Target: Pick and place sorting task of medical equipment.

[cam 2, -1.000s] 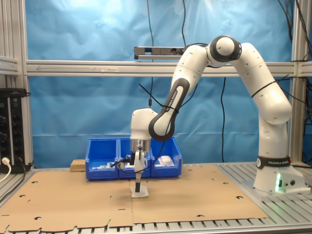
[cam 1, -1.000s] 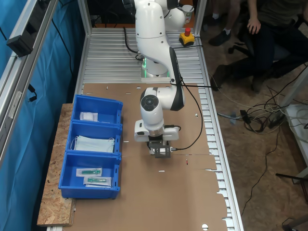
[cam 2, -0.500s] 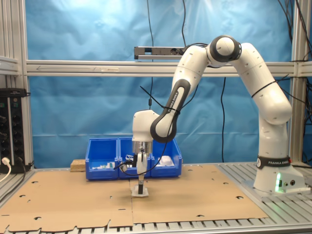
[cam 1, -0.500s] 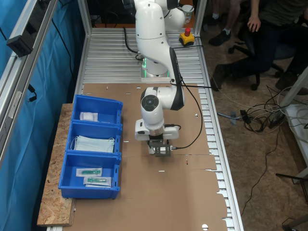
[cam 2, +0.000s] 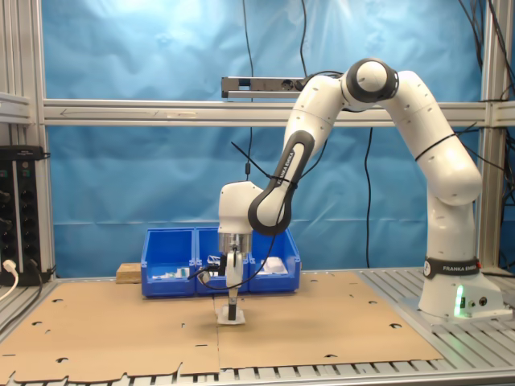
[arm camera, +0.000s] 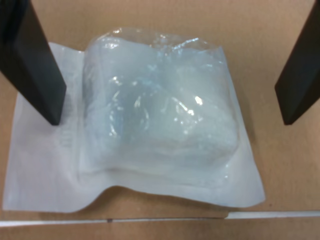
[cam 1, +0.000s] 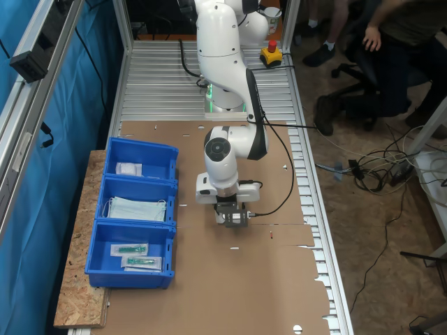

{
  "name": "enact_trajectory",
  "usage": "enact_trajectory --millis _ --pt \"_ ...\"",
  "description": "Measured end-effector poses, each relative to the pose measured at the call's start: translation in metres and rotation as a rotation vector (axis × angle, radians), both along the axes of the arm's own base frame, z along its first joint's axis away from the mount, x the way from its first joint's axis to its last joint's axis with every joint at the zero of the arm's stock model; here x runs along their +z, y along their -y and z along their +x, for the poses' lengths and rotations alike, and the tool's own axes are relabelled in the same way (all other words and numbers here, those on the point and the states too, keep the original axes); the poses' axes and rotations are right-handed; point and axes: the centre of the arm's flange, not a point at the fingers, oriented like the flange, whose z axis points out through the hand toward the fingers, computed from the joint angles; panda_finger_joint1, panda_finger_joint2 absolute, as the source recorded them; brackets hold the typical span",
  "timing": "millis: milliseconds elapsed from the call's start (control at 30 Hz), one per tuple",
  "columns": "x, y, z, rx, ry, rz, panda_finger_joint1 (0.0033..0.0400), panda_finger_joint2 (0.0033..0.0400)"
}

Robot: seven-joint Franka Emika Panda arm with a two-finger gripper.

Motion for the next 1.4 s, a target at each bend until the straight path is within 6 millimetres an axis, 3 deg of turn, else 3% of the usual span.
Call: enact_trajectory --millis 1067,1100,1133,1167,1400 --pt "0.0000 0.0000 0.0000 0.000 0.000 0.000 0.0400 0.0400" --pt "0.0000 0.0000 0.0000 0.000 0.000 0.000 0.0343 0.0343" --pt "0.0000 0.0000 0.0000 0.000 0.000 0.000 0.0343 0.0343" --pt "0.0000 0.0000 0.0000 0.000 0.000 0.000 0.0261 0.0261" --pt "0.0001 0.0000 0.0001 0.000 0.000 0.000 0.0261 0.0261"
